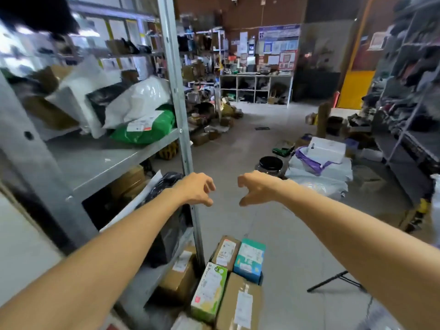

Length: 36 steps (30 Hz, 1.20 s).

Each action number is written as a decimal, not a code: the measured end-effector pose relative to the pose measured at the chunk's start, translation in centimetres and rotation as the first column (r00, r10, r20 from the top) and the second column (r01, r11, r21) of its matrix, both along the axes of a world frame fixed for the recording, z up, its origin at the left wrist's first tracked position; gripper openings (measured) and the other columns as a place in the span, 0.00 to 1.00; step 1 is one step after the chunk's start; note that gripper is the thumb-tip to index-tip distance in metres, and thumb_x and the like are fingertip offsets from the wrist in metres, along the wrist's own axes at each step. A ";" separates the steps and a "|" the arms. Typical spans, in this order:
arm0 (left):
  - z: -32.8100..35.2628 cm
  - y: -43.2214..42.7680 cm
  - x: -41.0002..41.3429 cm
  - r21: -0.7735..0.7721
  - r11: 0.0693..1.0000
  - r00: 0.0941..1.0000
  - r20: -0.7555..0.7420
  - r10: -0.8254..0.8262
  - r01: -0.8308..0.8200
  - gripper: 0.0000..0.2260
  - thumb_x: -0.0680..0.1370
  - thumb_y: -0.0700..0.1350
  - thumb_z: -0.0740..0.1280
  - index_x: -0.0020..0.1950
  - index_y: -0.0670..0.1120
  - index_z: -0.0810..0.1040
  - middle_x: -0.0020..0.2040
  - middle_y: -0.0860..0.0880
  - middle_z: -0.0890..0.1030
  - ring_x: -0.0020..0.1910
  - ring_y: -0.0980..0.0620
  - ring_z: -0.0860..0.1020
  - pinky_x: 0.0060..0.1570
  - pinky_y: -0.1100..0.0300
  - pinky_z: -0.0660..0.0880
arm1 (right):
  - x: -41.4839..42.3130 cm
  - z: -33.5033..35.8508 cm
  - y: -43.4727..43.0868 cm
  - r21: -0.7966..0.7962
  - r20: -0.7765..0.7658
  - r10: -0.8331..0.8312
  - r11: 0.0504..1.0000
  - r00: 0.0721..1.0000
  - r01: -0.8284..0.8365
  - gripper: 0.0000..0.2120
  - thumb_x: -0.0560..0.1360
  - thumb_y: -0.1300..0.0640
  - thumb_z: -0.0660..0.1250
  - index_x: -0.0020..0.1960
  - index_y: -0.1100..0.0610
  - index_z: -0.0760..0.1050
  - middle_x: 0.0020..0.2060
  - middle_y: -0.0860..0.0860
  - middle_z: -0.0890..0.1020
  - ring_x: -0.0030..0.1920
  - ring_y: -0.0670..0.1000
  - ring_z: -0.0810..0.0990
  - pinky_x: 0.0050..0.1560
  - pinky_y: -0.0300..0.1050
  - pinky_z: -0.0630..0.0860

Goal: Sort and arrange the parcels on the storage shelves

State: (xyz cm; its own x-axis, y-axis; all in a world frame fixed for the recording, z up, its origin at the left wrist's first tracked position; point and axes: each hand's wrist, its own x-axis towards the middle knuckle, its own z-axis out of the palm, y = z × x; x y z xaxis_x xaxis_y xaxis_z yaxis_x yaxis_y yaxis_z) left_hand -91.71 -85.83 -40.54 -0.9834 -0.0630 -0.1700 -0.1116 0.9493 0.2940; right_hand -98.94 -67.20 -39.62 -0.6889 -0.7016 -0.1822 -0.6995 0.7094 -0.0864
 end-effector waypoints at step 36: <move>0.5 21.1 90.7 -0.008 -0.337 -0.336 -0.035 0.941 -0.942 0.21 0.68 0.47 0.77 0.59 0.49 0.80 0.53 0.52 0.82 0.49 0.51 0.81 0.50 0.55 0.80 | 81.3 2.3 -10.8 -0.063 0.041 0.956 -0.289 -0.292 -0.955 0.27 0.73 0.47 0.71 0.66 0.58 0.68 0.60 0.56 0.73 0.58 0.58 0.74 0.51 0.52 0.77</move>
